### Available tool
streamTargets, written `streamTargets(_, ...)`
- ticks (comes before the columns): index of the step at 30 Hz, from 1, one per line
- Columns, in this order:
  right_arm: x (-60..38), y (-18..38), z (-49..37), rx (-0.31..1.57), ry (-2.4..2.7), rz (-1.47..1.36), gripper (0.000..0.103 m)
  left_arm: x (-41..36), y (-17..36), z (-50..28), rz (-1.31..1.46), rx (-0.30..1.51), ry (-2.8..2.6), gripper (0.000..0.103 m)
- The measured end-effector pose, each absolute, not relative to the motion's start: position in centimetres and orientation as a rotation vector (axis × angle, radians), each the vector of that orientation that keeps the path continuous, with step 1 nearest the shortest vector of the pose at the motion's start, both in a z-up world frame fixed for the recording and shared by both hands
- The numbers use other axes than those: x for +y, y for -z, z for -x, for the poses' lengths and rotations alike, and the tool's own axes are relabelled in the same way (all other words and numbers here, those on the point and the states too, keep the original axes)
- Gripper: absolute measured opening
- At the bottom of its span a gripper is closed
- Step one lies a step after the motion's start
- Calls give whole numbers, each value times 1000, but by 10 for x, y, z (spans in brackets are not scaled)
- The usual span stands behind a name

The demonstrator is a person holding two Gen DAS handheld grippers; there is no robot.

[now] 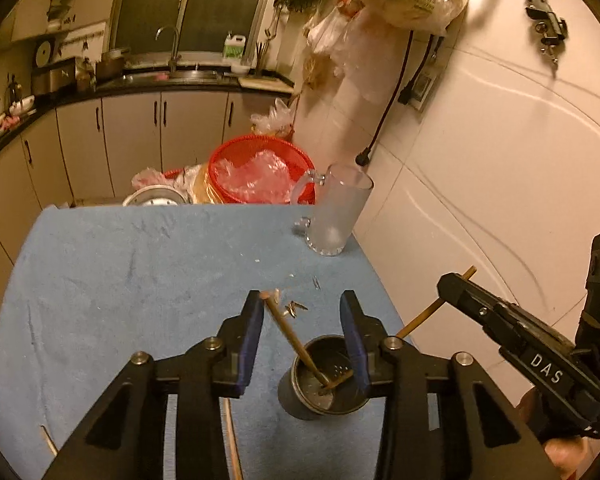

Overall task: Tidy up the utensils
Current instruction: 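Lower the chopsticks into the cup and open both grippers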

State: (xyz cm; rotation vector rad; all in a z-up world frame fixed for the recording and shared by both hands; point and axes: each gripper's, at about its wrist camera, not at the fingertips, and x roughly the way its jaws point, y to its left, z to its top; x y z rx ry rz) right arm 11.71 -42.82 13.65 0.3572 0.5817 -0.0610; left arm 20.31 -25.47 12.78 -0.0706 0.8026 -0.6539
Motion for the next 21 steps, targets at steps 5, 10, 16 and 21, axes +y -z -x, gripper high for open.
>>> streamTargets(5,-426,-155,-98,540,62,-353,13,-240,-144,-189,79,758,656,41)
streamTargets(10,-412,-177,-60,471,62,-336,26,-212,-161,-165,93,695,656,51)
streamTargets(16,-371,-175,-6,385,72,-294,74,-165,-165,-125,90,617,620,64)
streamTargets(21,-332,-133,1,515,34,-278,73,-124,-136,-96,36,619,548,70)
